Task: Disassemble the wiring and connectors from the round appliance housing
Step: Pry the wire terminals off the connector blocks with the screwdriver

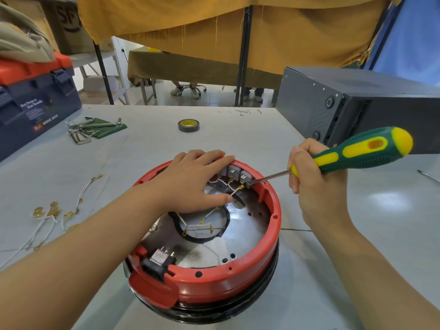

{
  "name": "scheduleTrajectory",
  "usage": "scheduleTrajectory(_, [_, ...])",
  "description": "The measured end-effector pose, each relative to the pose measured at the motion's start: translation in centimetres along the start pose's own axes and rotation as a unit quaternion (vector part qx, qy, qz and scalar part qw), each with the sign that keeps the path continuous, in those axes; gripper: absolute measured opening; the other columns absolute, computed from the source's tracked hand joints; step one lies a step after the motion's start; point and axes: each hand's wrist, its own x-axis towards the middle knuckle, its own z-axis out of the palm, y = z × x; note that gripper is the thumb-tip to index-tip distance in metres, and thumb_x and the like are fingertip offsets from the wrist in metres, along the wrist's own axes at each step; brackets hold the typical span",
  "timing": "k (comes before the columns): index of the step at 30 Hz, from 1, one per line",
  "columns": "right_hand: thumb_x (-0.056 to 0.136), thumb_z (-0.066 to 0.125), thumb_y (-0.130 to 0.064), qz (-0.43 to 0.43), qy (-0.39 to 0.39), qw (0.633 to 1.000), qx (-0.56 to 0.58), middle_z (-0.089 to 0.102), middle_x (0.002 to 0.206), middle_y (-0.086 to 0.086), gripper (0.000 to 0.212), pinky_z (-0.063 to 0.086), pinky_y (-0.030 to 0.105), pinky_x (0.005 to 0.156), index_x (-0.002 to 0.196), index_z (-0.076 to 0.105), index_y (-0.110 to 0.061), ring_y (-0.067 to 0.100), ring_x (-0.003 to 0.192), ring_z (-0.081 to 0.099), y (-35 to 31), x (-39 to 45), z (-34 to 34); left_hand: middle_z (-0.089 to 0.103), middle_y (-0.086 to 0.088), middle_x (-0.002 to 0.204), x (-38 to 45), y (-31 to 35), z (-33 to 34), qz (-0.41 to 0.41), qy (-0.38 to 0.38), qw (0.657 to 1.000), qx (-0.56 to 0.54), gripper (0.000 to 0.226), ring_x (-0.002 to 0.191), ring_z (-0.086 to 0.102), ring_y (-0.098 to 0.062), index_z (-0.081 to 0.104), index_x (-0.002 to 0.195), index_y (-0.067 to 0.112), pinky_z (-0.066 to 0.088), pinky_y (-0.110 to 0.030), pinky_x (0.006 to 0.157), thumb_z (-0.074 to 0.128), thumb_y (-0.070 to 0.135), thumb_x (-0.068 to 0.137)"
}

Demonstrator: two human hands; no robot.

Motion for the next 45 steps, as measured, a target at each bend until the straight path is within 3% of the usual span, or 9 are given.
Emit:
scheduleTrajectory(4, [0.075,0.050,-0.033,0.008,0.016,1.000,0.007,0.034,0.044,-0.003,0.033,0.029,0.022,0.045,0.056,0.038,-0.009,0.018,0.044,0.033,0.0,-0.1,0.1,0.011,0.013,0.157,0.0,0.0,0.0,0.000,-0.002,1.000,0.000,0.080,0.140,0.016,-0.020,0.007,0.149,0.039,0.018,-0.039,0.113,0.039,0.069,0.083])
scheduleTrajectory(12, [0.076,0.052,-0.023,0.032,0.042,0.998,0.021,0.033,0.047,-0.006,0.030,0.027,0.024,0.048,0.051,0.035,-0.020,0.019,0.046,0.031,0.1,0.0,0.4,0.010,0.014,0.156,0.0,0.0,-0.1,0.002,-0.006,1.000,0.001,0.079,0.140,0.016,-0.019,0.006,0.149,0.039,0.018,-0.039,0.113,0.040,0.069,0.084])
scheduleTrajectory(16, [0.075,0.051,-0.019,0.064,0.041,0.997,0.027,0.032,0.049,0.001,0.032,0.025,0.026,0.050,0.049,0.032,-0.016,0.017,0.046,0.028,0.2,-0.2,0.8,0.011,0.014,0.157,0.0,0.0,-0.1,0.001,-0.006,1.000,0.001,0.080,0.140,0.016,-0.020,0.005,0.149,0.039,0.018,-0.040,0.113,0.038,0.070,0.083])
scheduleTrajectory(19, [0.080,0.052,-0.022,0.027,0.016,0.999,-0.014,0.032,0.046,0.000,0.035,0.031,0.023,0.047,0.055,0.033,-0.007,0.016,0.045,0.033,0.0,-1.1,1.3,0.010,0.014,0.157,-0.1,0.0,-0.1,-0.001,-0.009,1.000,-0.002,0.080,0.141,0.015,-0.019,0.004,0.148,0.040,0.017,-0.040,0.114,0.038,0.070,0.082])
scheduleTrajectory(23, [0.081,0.051,-0.020,0.016,0.038,0.999,-0.003,0.032,0.045,0.000,0.035,0.030,0.024,0.048,0.056,0.034,-0.002,0.018,0.046,0.033,-0.6,-0.6,0.6,0.009,0.014,0.157,-0.1,0.0,-0.2,-0.001,-0.011,1.000,-0.003,0.081,0.141,0.015,-0.019,0.004,0.149,0.040,0.017,-0.040,0.114,0.039,0.069,0.082])
scheduleTrajectory(27, [0.080,0.052,-0.021,0.020,0.055,0.998,0.008,0.034,0.044,-0.005,0.033,0.029,0.029,0.050,0.053,0.035,-0.011,0.021,0.046,0.033,-0.5,0.0,-0.2,0.010,0.014,0.157,-0.1,0.0,-0.1,0.001,-0.007,1.000,-0.006,0.081,0.141,0.014,-0.017,0.005,0.148,0.040,0.016,-0.039,0.115,0.039,0.070,0.082])
scheduleTrajectory(32, [0.076,0.049,-0.035,0.003,0.005,1.000,-0.020,0.036,0.046,-0.007,0.030,0.029,0.021,0.048,0.054,0.038,-0.017,0.015,0.047,0.035,-0.4,-0.4,0.1,0.009,0.014,0.157,-0.1,-0.2,0.0,0.003,-0.005,1.000,-0.010,0.080,0.141,0.013,-0.017,0.005,0.148,0.041,0.015,-0.040,0.115,0.039,0.071,0.082])
scheduleTrajectory(41, [0.076,0.049,-0.034,0.005,-0.021,1.000,-0.007,0.038,0.045,-0.010,0.028,0.030,0.016,0.048,0.050,0.040,-0.027,0.011,0.045,0.036,-0.3,-0.5,0.2,0.010,0.014,0.157,-0.1,-0.1,0.0,0.002,-0.003,1.000,-0.006,0.080,0.142,0.014,-0.017,0.006,0.148,0.041,0.015,-0.039,0.115,0.039,0.072,0.082])
scheduleTrajectory(45, [0.077,0.052,-0.022,0.034,0.001,0.999,0.021,0.036,0.046,-0.008,0.031,0.030,0.019,0.045,0.048,0.041,-0.024,0.014,0.043,0.035,-0.2,-0.1,0.1,0.011,0.014,0.157,-0.1,0.0,0.0,0.001,-0.005,1.000,-0.007,0.082,0.142,0.014,-0.017,0.006,0.148,0.041,0.015,-0.039,0.115,0.033,0.074,0.078])
